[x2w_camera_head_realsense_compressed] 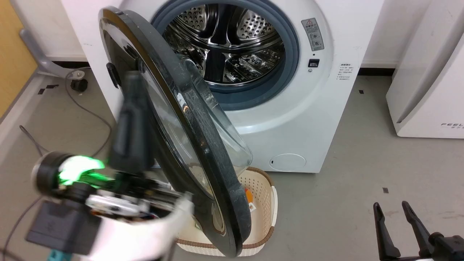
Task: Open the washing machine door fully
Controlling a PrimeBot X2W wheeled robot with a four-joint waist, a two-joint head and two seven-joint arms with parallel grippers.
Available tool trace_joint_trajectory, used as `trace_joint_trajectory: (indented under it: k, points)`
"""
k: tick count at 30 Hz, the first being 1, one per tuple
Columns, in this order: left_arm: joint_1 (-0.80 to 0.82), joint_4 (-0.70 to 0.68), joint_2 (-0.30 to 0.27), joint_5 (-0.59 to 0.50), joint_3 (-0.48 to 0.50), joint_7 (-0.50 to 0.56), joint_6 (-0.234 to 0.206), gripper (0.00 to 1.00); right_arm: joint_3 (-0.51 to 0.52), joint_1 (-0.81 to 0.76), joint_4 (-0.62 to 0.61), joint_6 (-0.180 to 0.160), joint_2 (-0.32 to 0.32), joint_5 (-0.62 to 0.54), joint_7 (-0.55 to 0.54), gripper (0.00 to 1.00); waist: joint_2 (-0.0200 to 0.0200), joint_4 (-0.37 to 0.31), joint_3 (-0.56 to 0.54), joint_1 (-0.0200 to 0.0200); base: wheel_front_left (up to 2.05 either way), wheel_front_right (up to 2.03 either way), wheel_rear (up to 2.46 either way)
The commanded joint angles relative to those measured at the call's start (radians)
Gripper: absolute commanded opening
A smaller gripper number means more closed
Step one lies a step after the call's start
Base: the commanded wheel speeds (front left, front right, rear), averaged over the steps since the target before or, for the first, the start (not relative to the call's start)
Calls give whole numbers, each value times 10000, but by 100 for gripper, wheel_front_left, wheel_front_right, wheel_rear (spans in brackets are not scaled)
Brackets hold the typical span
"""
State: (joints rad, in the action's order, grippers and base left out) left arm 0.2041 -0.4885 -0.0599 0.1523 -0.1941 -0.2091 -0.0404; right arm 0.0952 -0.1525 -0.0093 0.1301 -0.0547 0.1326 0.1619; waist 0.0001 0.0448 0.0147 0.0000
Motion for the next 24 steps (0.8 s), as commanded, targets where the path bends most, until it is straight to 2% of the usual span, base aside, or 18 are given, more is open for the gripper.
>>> trace_joint_trajectory:
  k: [1, 6, 13, 21, 24]
  points:
    - [110, -154, 20, 109, -240, 114, 85, 0, -1, 126, 33, 6, 45, 37, 82, 100, -1, -15, 29, 0, 0, 0, 0]
    - [140, -671, 59, 655, -1876, 848, 514, 0, 20, 189, 116, 6, 45, 37, 124, 100, -1, -48, 95, 0, 0, 0, 0]
    - [-612, -133, 67, 1429, -4021, 2131, 994, 0, 70, 220, 232, 6, 45, 25, 132, 100, -1, -14, 78, 0, 0, 0, 0]
    - [-1774, 851, -428, 2041, -5040, 3792, 1015, 0, 115, 176, 281, 6, 45, -36, 122, 100, -1, 118, 5, 0, 0, 0, 0]
    - [-1869, 1407, -528, 2059, -5157, 3987, 1009, 0, 114, 189, 284, 6, 45, -64, 104, 100, -1, 163, 5, 0, 0, 0, 0]
